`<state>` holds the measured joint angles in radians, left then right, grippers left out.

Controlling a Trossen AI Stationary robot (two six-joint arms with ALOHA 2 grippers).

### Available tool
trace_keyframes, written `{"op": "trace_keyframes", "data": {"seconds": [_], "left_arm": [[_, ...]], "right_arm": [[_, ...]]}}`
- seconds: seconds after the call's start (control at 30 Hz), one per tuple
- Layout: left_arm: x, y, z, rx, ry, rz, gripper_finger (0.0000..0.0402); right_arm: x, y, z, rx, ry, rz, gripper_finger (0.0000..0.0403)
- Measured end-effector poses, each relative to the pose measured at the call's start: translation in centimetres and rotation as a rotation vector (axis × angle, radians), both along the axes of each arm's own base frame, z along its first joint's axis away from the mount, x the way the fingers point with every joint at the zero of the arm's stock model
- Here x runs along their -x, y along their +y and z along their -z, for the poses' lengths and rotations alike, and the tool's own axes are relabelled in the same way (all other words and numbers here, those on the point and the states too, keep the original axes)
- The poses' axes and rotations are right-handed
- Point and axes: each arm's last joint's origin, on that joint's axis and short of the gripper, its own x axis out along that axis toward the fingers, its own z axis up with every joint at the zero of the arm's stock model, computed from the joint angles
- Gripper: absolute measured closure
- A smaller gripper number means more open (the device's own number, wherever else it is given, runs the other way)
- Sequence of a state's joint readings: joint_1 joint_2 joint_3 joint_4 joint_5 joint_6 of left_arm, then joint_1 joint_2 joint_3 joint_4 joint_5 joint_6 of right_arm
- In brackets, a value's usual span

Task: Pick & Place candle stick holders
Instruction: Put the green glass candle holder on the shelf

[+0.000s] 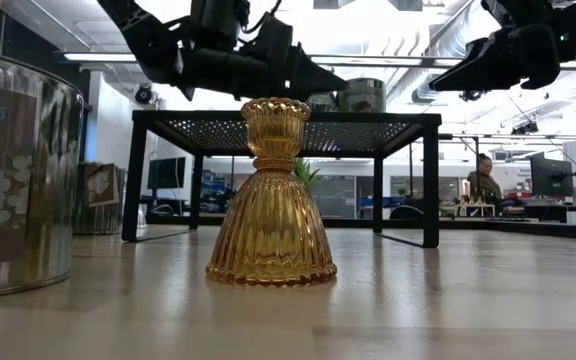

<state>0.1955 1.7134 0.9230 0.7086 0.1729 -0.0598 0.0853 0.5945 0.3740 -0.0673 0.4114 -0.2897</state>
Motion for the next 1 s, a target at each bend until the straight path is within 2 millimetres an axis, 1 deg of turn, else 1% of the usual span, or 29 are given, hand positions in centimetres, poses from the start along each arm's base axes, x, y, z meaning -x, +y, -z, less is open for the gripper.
{"op": "trace_keyframes", "data": {"seconds": [0.33, 0.5, 0.63, 0.8, 1.0], "left_arm": [[0.0, 0.0, 0.0, -0.001, 0.000, 0.000, 0.0239], [0.0, 0.0, -0.1, -0.005, -0.007, -0.001, 0.0278], [0.0, 0.0, -0.1, -0.003, -0.005, -0.002, 0.0280], [0.3, 0.1, -0.2, -0.001, 0.033, -0.049, 0.0262], [1.2, 0.1, -1.0, 0.000, 0.102, -0.128, 0.0280]], "right_arm": [[0.0, 0.0, 0.0, 0.000, 0.000, 0.001, 0.0249], [0.0, 0.0, 0.0, 0.000, 0.000, 0.001, 0.0249], [0.0, 0.0, 0.0, 0.000, 0.000, 0.001, 0.0249], [0.0, 0.0, 0.0, 0.000, 0.000, 0.001, 0.0249], [0.0, 0.0, 0.0, 0.000, 0.004, 0.001, 0.0249]]}}
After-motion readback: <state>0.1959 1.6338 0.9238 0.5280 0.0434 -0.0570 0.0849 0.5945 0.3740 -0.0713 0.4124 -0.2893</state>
